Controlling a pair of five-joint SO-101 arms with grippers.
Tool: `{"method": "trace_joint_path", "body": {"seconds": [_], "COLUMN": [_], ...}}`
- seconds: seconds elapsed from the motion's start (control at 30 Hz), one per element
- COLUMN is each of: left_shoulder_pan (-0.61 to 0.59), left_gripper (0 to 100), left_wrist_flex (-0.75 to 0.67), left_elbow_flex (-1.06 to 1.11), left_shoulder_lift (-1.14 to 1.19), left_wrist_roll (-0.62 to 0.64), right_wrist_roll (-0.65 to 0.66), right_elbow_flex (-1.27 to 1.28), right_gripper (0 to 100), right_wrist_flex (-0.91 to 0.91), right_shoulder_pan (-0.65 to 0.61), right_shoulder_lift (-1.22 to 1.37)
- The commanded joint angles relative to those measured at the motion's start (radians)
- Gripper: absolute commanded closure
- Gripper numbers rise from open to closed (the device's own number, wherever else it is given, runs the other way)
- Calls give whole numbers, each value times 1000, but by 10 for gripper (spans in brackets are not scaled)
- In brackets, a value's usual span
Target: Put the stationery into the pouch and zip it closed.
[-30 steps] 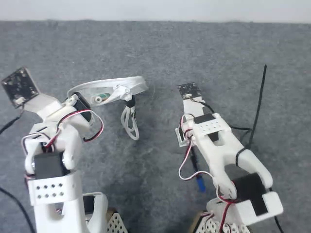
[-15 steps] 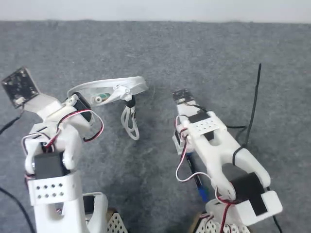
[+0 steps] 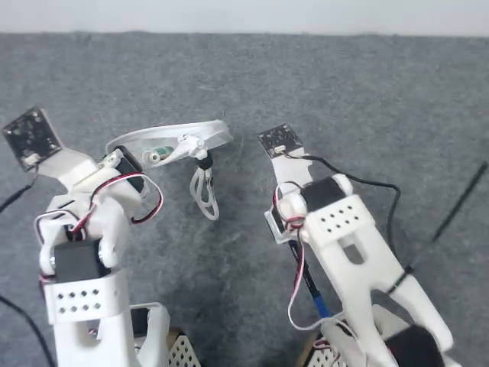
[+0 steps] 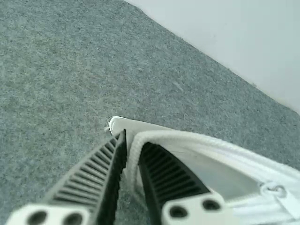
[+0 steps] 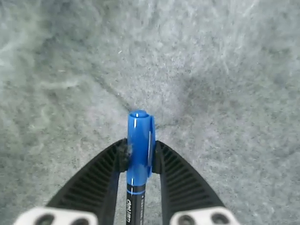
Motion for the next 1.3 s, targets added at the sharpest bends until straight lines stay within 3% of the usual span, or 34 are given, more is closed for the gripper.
{"method": "trace_joint_path", "body": {"seconds": [0.0, 0.23, 0.57, 0.7, 0.9, 1.27], "left_shoulder_pan": [-2, -2, 0, 0, 8, 28], "left_gripper": [990, 990, 990, 990, 990, 990], "left_wrist_flex": [-34, -34, -34, -34, -34, -35], "left_elbow_flex": [1, -1, -1, -2, -1, 4], "left_shoulder_lift": [6, 6, 6, 6, 6, 6], "left_wrist_roll": [12, 12, 12, 12, 12, 12], "right_wrist_roll": [6, -146, -152, -153, -153, -153], "right_elbow_flex": [-51, -52, -51, -51, -51, 5], "right_gripper": [992, 992, 992, 992, 992, 992], "right_wrist_flex": [31, 38, 38, 21, -84, -357], "right_shoulder_pan": [-7, -7, -13, -104, -226, -266], "right_shoulder_lift": [-114, -269, -524, -673, -834, -863]}}
